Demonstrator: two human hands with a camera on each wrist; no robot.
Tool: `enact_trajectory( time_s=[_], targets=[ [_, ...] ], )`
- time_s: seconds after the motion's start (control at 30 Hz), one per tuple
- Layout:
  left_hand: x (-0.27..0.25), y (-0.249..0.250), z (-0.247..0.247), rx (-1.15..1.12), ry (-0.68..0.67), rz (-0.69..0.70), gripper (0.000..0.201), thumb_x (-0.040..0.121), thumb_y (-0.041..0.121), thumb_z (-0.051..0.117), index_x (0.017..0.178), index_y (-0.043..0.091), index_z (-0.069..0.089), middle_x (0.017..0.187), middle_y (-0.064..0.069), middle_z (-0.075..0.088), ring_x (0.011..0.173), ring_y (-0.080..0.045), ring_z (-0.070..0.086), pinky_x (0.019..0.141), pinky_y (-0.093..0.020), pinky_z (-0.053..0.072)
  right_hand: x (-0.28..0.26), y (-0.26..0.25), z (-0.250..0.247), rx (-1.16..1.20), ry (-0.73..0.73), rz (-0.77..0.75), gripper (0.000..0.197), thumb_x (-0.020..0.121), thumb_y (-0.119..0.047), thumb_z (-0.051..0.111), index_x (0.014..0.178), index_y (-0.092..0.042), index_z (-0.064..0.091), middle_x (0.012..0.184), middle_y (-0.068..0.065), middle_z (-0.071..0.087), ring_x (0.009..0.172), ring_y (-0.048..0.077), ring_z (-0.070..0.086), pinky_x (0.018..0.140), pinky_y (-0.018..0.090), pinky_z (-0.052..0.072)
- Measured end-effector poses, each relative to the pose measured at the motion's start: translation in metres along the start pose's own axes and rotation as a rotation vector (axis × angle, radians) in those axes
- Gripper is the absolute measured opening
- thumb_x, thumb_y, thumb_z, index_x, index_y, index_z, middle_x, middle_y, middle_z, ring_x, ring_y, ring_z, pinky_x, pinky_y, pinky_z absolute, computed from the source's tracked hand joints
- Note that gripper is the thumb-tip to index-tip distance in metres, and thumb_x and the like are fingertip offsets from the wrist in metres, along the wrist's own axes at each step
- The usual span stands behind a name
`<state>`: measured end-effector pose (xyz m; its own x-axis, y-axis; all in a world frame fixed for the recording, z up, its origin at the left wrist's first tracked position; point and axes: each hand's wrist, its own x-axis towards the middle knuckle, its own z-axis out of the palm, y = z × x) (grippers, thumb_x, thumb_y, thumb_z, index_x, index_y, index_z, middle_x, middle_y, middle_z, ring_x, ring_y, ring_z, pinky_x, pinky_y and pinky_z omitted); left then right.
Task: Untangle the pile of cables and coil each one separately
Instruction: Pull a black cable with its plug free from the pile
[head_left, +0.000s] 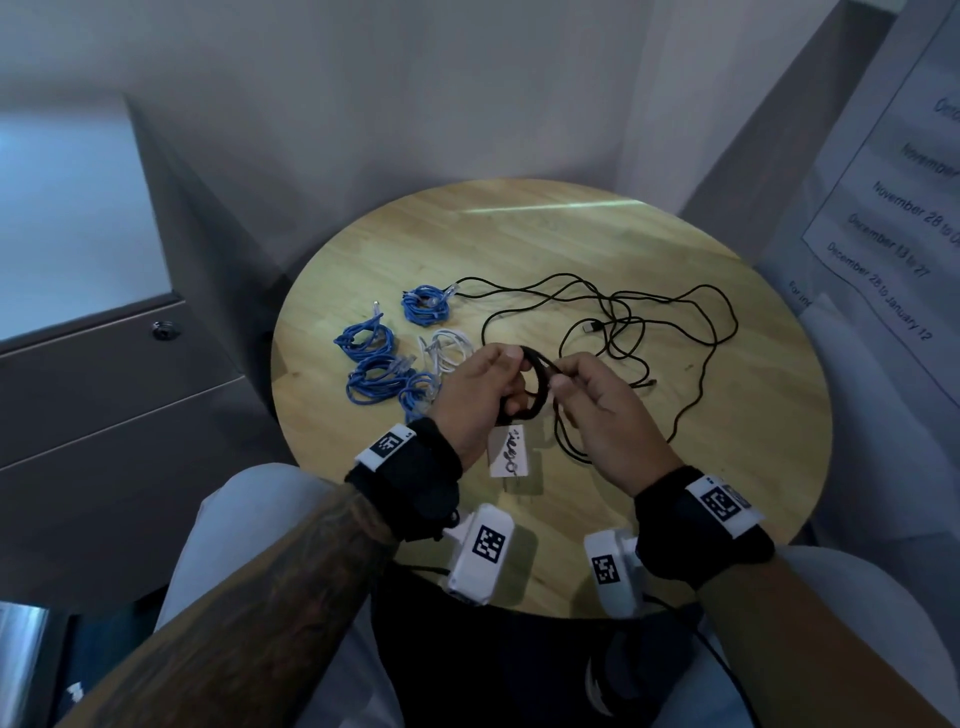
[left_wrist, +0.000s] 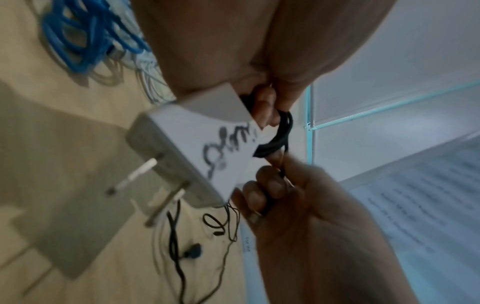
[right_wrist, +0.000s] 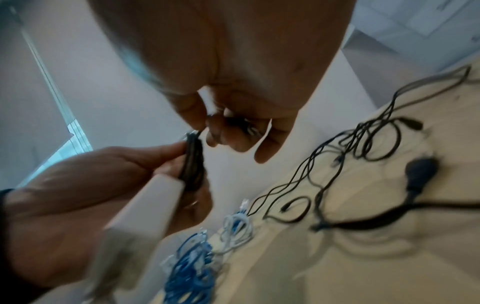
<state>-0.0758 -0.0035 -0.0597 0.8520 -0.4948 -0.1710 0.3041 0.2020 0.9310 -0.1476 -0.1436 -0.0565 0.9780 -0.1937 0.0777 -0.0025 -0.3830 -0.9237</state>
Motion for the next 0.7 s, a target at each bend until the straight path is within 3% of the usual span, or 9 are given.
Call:
enact_trajectory(
  time_s=[0.07,0.13,0.2,0.27,0.4,0.53,0.63,0.7],
  targets=[
    [0.001,0.0,-0.001,0.046,0.011,0.005,0.025,0.105,0.018,0.04,0.085,0.008,0.051,0.058,0.006,0.035,0.057,-0.012,0.03,0.055,-0.021,0.033,0.005,0.012,-0.007,-0.159,0.039,-0.023,0.013,0.102,-0.016,0.052,0.097,-0.017,0.064,0.088,-0.006,0.062,0.08,0.012,0.056,0.071,0.027,0.044],
    [0.0,0.001,-0.001,0.074,-0.001,0.003,0.024,0.105,0.018,0.04,0.086,0.007,0.052,0.057,0.007,0.035,0.056,-0.011,0.031,0.054,-0.019,0.033,0.007,0.02,-0.01,-0.345,0.062,-0.079,0.014,0.099,-0.015,0.058,0.103,-0.02,0.071,0.097,-0.006,0.06,0.093,0.007,0.054,0.078,0.016,0.041],
    [-0.001,0.0,-0.001,0.093,-0.018,0.004,0.024,0.105,0.018,0.041,0.087,0.006,0.052,0.058,0.005,0.034,0.056,-0.012,0.031,0.053,-0.018,0.034,0.007,0.021,-0.011,-0.304,0.099,-0.052,0.017,0.097,-0.017,0.063,0.106,-0.022,0.075,0.097,-0.009,0.064,0.091,-0.002,0.056,0.077,0.008,0.039],
    [0.0,0.0,-0.001,0.12,-0.033,-0.011,0.025,0.105,0.019,0.041,0.085,0.007,0.052,0.06,0.003,0.032,0.055,-0.012,0.031,0.051,-0.017,0.033,0.008,0.019,-0.011,-0.091,0.138,0.05,0.017,0.096,-0.017,0.064,0.106,-0.021,0.077,0.096,-0.01,0.071,0.085,-0.004,0.062,0.076,0.009,0.045],
    [-0.001,0.001,0.0,0.105,-0.087,-0.056,0.027,0.104,0.018,0.042,0.081,0.009,0.053,0.06,0.002,0.029,0.053,-0.011,0.03,0.05,-0.017,0.032,0.01,0.009,-0.009,0.252,0.162,0.214,0.017,0.096,-0.006,0.06,0.099,-0.016,0.074,0.083,-0.003,0.07,0.062,0.004,0.055,0.058,0.012,0.042],
    [-0.003,0.002,0.002,0.022,-0.123,-0.105,0.025,0.104,0.015,0.043,0.082,0.009,0.054,0.059,0.002,0.032,0.051,-0.009,0.03,0.049,-0.016,0.031,0.01,0.009,-0.004,0.436,0.128,0.329,0.016,0.095,-0.002,0.058,0.092,-0.014,0.068,0.072,-0.003,0.068,0.057,0.01,0.044,0.054,0.021,0.034],
    [-0.002,-0.001,0.002,0.043,-0.079,-0.078,0.022,0.104,0.016,0.043,0.088,0.009,0.057,0.061,0.003,0.045,0.049,-0.007,0.034,0.05,-0.017,0.033,0.006,0.004,-0.001,0.411,0.101,0.296,0.015,0.096,-0.005,0.06,0.105,-0.015,0.066,0.069,-0.004,0.066,0.055,0.007,0.049,0.054,0.02,0.038],
    [-0.001,-0.003,0.001,0.067,-0.054,-0.049,0.019,0.104,0.018,0.043,0.096,0.006,0.055,0.069,-0.001,0.052,0.049,-0.008,0.04,0.053,-0.019,0.037,0.002,-0.001,0.001,0.362,0.057,0.216,0.028,0.095,-0.009,0.063,0.122,-0.02,0.064,0.077,-0.002,0.065,0.064,0.006,0.055,0.06,0.02,0.046]
  ],
)
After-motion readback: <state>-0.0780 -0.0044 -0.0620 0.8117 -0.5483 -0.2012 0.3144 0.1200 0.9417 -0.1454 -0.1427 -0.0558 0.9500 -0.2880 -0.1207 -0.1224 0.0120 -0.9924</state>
